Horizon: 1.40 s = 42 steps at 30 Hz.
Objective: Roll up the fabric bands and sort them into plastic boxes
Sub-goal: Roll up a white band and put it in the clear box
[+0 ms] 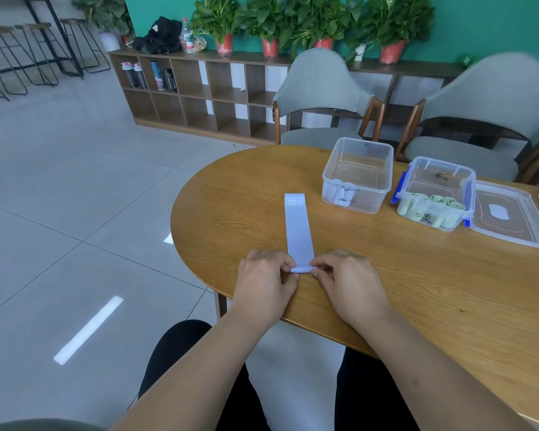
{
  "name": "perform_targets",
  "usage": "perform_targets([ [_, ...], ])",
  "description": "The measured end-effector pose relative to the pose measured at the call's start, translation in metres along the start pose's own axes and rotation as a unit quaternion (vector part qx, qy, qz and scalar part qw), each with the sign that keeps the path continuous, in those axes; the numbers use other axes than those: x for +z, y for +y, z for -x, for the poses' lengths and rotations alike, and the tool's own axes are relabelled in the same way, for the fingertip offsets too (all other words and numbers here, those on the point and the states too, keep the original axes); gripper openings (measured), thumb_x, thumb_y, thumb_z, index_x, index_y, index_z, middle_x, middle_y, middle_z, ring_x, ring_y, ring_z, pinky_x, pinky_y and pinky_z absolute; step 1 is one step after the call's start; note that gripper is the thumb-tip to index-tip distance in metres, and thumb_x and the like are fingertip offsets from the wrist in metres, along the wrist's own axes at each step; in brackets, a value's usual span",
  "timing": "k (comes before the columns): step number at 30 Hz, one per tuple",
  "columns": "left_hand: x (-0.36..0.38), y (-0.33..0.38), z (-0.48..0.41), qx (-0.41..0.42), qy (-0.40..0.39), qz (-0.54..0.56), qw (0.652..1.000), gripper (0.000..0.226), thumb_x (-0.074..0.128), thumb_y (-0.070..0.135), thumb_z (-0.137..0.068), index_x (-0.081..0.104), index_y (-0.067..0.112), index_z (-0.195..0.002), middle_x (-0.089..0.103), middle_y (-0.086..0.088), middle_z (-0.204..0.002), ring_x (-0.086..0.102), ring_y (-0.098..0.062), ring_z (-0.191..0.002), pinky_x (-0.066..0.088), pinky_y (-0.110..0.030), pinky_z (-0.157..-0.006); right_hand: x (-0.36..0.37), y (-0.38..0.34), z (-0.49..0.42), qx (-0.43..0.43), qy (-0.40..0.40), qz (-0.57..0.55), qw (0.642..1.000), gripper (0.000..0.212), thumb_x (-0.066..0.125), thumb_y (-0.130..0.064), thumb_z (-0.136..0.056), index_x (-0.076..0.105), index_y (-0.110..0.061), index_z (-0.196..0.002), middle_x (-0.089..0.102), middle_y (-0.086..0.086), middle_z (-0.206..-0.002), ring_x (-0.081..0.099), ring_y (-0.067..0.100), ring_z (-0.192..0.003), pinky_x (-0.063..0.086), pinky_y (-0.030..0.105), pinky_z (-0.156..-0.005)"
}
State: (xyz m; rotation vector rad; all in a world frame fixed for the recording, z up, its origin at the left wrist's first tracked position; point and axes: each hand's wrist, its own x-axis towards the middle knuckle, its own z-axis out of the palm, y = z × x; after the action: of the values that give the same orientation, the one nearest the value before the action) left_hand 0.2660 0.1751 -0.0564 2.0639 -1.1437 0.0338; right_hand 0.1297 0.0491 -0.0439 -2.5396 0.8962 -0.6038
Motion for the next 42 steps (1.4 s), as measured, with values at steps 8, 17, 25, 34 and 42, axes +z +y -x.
perform_targets([
  [8,-0.001,0.001,-0.006,0.009,-0.007,-0.022,1.0,0.009,0.077,0.025,-0.09,0.077,0.029,-0.098,0.068,0.015,-0.091,0.055,-0.014,-0.096,0.052,-0.039,-0.085,0.003,-0.003,-0.002,0.025,0.039,-0.011,0.999,0.003,0.075,-0.032,-0.093,0.076,-0.034,-0.096,0.069,-0.015,-0.088,0.063,0.007,-0.079,0.054,0.033,-0.073],
  [17,0.0,0.012,-0.008,-0.032,-0.002,-0.03,0.999,0.012,0.072,0.026,-0.094,0.075,0.031,-0.104,0.072,0.015,-0.091,0.056,-0.012,-0.096,0.044,-0.027,-0.079,0.004,-0.007,-0.003,0.05,0.041,-0.02,0.998,0.01,0.073,-0.031,-0.092,0.074,-0.033,-0.102,0.072,-0.016,-0.089,0.068,0.008,-0.083,0.056,0.033,-0.076],
  [25,0.002,0.012,-0.009,-0.046,0.0,-0.016,0.999,0.012,0.076,0.02,-0.09,0.076,0.027,-0.1,0.073,0.014,-0.09,0.058,-0.012,-0.099,0.05,-0.032,-0.084,0.003,-0.009,-0.005,0.06,0.012,-0.008,0.998,0.016,0.074,-0.026,-0.091,0.075,-0.034,-0.105,0.069,-0.015,-0.098,0.066,0.009,-0.089,0.056,0.032,-0.076],
  [34,0.003,0.014,-0.015,-0.033,-0.007,-0.039,0.999,0.013,0.072,0.025,-0.093,0.074,0.028,-0.105,0.071,0.013,-0.092,0.054,-0.015,-0.098,0.043,-0.028,-0.079,0.002,-0.012,-0.014,0.056,-0.004,0.03,0.998,0.017,0.063,-0.032,-0.101,0.075,-0.032,-0.113,0.07,-0.007,-0.108,0.067,0.018,-0.095,0.054,0.035,-0.076],
  [42,0.005,0.009,-0.022,-0.024,-0.006,-0.047,0.999,0.013,0.069,0.02,-0.094,0.072,0.027,-0.104,0.072,0.011,-0.096,0.056,-0.016,-0.101,0.05,-0.035,-0.086,0.005,-0.011,-0.024,0.05,-0.027,0.063,0.996,0.023,0.055,-0.033,-0.105,0.074,-0.031,-0.118,0.068,-0.002,-0.115,0.066,0.022,-0.102,0.056,0.038,-0.08],
])
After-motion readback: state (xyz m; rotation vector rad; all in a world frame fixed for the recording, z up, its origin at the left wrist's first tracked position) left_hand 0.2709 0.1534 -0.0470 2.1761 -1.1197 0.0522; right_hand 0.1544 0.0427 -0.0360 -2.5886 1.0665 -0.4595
